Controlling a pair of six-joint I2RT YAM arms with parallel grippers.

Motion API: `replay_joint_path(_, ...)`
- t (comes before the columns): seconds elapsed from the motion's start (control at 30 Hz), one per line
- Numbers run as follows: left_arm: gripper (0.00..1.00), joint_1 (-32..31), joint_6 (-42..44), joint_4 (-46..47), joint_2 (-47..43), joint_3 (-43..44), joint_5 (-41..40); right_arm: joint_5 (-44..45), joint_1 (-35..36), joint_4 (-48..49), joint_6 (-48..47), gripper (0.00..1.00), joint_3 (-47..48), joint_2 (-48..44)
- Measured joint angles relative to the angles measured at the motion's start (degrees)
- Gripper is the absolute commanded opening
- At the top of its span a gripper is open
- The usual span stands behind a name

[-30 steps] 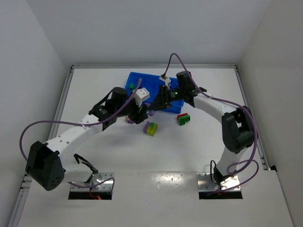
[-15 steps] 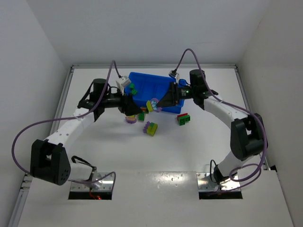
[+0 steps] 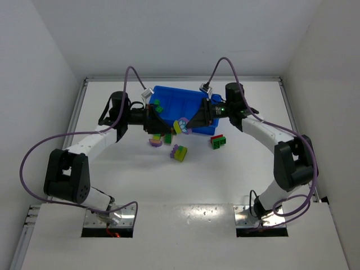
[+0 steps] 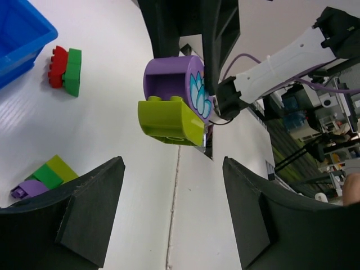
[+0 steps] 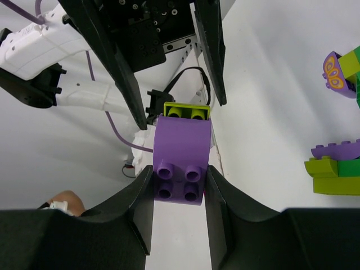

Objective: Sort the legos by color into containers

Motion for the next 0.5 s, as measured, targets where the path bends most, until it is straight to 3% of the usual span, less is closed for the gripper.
replay_joint_path(0.5, 0.7, -0.2, -1.6, 2.0, 0.3, 0.0, 0.7, -0.4, 1.7, 1.9, 2.0, 0.01, 0.0, 0.9)
